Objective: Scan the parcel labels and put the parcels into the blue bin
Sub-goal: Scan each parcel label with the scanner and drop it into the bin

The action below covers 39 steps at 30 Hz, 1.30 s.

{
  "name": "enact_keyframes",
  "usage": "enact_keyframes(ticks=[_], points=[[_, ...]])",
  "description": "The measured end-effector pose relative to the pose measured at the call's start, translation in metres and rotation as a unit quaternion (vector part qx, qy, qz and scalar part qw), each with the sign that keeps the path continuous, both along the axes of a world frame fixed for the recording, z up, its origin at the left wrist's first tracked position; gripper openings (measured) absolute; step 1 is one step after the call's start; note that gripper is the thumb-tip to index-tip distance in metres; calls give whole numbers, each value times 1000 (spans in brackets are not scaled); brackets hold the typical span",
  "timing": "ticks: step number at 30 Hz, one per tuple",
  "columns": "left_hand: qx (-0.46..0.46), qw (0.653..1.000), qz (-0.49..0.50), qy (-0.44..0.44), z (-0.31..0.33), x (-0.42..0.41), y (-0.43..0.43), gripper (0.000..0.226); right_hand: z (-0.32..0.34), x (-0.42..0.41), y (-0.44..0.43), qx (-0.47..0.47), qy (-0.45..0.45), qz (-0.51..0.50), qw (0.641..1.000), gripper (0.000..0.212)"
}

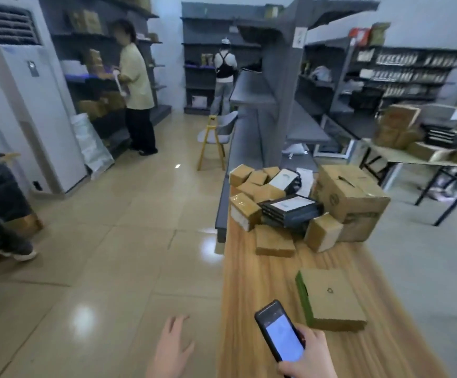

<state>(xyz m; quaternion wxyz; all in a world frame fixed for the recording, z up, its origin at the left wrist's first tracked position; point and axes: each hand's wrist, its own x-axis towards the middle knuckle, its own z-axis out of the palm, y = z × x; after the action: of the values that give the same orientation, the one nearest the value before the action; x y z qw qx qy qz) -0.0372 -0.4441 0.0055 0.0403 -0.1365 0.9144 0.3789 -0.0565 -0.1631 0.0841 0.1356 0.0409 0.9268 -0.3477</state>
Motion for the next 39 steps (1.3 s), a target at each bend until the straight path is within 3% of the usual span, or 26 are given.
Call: enact_keyframes(ticks=[7, 11, 16, 22, 28, 35, 37, 39], points=[[9, 979, -202, -12, -19, -125, 54, 70, -7, -33, 35, -17, -11, -202, 979, 73], [-24, 950, -310, -10, -24, -170, 96, 80, -11, -26, 50, -37, -40, -337, 940, 88], [-52, 910, -411, -26, -25, -198, 166, 99, -17, -10, 63, -27, -50, -429, 901, 90], [-170, 858, -484, 19, -26, -214, 246, 105, -26, 4, 74, -14, -71, -465, 882, 91], [-250, 800, -544, -33, -37, -226, 292, 109, -37, 5, 85, -19, -95, -499, 861, 92], [-314, 758, -570, 31, -60, -227, 284, 90, -55, 0, 87, -35, -96, -498, 861, 93], [-288, 763, -577, 35, -57, -233, 279, 81, -59, -1, 90, -36, -97, -495, 863, 92], [-236, 792, -561, 40, -50, -243, 274, 71, -61, -2, 95, -38, -99, -489, 866, 92]])
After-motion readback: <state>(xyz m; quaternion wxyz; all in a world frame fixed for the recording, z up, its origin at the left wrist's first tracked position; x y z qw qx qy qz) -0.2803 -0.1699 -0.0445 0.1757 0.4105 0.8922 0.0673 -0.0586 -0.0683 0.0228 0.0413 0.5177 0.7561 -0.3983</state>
